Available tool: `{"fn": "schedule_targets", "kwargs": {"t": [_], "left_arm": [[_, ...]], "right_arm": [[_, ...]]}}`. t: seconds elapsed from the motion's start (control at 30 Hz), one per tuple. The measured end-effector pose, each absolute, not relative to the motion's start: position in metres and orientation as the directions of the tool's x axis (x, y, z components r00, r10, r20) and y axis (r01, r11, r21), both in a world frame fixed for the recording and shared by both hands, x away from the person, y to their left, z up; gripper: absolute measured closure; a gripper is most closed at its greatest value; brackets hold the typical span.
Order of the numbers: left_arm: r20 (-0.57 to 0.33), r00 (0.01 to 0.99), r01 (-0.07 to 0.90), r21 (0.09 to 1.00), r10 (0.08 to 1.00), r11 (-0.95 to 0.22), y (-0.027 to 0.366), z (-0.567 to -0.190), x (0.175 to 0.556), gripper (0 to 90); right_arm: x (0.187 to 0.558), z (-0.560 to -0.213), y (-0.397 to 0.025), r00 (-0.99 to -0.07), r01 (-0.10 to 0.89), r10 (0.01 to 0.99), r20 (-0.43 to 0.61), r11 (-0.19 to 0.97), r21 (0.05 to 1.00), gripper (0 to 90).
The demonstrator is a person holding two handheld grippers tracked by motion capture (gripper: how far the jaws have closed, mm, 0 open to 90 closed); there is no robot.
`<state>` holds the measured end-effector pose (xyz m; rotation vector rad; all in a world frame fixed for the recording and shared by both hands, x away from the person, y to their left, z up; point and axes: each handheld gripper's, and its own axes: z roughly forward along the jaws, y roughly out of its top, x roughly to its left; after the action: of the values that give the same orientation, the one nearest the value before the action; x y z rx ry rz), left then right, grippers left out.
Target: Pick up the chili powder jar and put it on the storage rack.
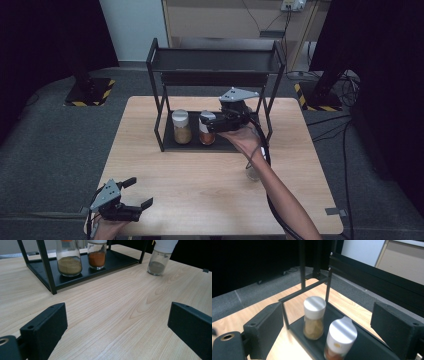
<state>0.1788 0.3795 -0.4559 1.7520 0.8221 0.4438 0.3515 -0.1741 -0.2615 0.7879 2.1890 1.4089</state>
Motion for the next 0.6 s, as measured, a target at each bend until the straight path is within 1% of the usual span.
{"fn": "schedule_targets", "kwargs": {"t": [0.1,0.23,0.4,0.6], "left_arm": [[-0.102,0.689,0.308,0.937,0.717,-0.163,0.379,-0.456,0.179,1.5],[-0.103,0.688,0.309,0.937,0.718,-0.161,0.379,-0.456,0.179,1.5],[-0.105,0.686,0.31,0.937,0.72,-0.16,0.38,-0.456,0.179,1.5],[-0.104,0.685,0.31,0.937,0.721,-0.159,0.38,-0.456,0.179,1.5]], "right_arm": [[0.339,-0.26,-0.187,-0.757,0.231,0.652,-0.04,0.324,0.917,11.3],[0.326,-0.264,-0.21,-0.768,0.245,0.64,0.008,0.281,0.928,11.3],[0.312,-0.268,-0.235,-0.765,0.251,0.643,0.035,0.249,0.935,11.3],[0.29,-0.272,-0.26,-0.743,0.24,0.669,0.017,0.243,0.94,11.3]]}}
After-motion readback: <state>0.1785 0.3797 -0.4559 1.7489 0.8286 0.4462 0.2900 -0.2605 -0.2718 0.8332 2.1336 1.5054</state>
